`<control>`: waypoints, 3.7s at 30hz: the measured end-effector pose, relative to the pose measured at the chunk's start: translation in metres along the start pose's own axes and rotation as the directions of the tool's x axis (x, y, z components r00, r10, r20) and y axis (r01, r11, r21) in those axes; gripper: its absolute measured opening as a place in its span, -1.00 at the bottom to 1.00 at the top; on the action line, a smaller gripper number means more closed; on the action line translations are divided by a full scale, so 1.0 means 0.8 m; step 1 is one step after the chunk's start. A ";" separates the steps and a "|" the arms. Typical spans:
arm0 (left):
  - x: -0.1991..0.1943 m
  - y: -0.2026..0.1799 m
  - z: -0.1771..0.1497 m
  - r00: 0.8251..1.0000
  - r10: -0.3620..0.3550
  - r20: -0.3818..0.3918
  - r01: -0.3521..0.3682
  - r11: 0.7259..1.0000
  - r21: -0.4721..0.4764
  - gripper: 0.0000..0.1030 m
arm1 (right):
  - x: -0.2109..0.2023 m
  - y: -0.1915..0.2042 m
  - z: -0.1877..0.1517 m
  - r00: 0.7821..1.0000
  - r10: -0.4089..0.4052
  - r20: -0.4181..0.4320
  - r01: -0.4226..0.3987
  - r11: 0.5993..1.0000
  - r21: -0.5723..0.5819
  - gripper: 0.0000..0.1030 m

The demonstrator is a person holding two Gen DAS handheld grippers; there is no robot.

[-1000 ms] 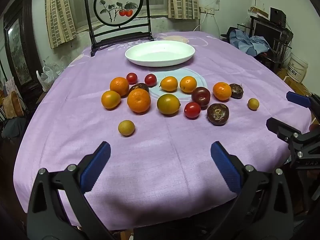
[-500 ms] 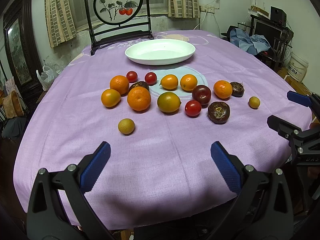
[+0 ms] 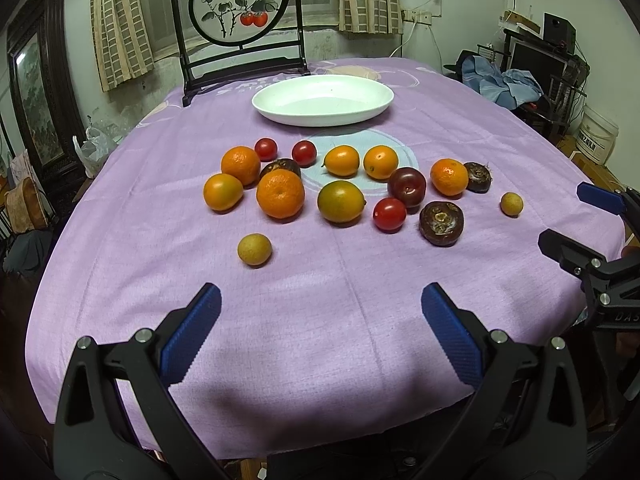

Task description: Organize fruits

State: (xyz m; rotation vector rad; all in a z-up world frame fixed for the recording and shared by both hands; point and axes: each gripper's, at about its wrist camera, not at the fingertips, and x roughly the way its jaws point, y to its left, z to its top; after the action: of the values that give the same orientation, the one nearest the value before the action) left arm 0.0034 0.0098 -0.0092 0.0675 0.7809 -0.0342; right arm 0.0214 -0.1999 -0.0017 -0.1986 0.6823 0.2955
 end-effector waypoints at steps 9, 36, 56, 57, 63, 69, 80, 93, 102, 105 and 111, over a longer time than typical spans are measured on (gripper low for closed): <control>0.002 0.002 -0.001 1.000 0.001 -0.001 -0.001 1.000 0.002 0.96 | 0.001 -0.001 0.000 1.000 -0.001 -0.002 0.001 1.000 0.003 0.97; -0.002 -0.001 0.003 1.000 0.004 -0.006 -0.004 1.000 -0.004 0.96 | 0.000 -0.001 0.000 1.000 0.004 -0.002 -0.004 1.000 0.001 0.97; 0.010 0.019 -0.008 1.000 0.013 -0.008 -0.013 1.000 -0.023 0.96 | 0.013 0.010 -0.003 0.992 0.123 -0.008 -0.123 0.992 -0.008 0.97; 0.013 0.024 -0.009 1.000 0.013 -0.013 -0.013 0.999 -0.032 0.96 | 0.015 0.010 -0.004 0.989 0.151 -0.002 -0.151 0.989 0.001 0.97; 0.025 0.053 -0.012 1.000 -0.014 -0.021 0.013 0.997 -0.077 0.96 | 0.052 0.019 0.006 0.981 0.193 -0.035 -0.192 0.981 0.037 0.50; 0.034 0.069 -0.010 0.999 -0.042 -0.007 0.042 0.997 -0.065 0.96 | 0.090 0.037 0.019 0.970 0.226 -0.093 -0.224 0.974 0.029 0.31; 0.068 0.086 0.021 0.995 -0.096 -0.039 0.093 0.993 -0.068 0.42 | 0.122 0.059 0.027 0.974 0.174 -0.148 -0.184 0.981 -0.058 -0.17; 0.102 0.083 0.034 0.990 -0.090 -0.112 0.083 0.994 -0.069 -0.35 | 0.091 0.031 0.018 0.958 0.267 -0.102 -0.265 0.964 0.032 -0.18; 0.086 0.082 0.043 0.987 -0.135 -0.085 0.130 0.989 -0.069 -0.47 | 0.088 0.023 0.022 0.949 0.305 -0.080 -0.301 0.952 0.059 -0.18; 0.073 0.085 0.081 0.988 -0.156 -0.019 0.155 0.986 -0.059 -0.47 | 0.089 0.015 0.034 0.940 0.335 -0.069 -0.329 0.940 0.088 -0.18; 0.122 0.082 0.206 0.979 -0.201 0.020 0.202 0.978 -0.048 -0.47 | 0.105 -0.009 0.117 0.930 0.367 0.008 -0.365 0.923 0.120 -0.18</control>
State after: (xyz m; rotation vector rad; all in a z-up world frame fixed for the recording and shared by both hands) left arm 0.1920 0.0622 0.0422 -0.0596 0.7711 -0.2077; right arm 0.1407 -0.1636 0.0161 0.0451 0.7486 0.6107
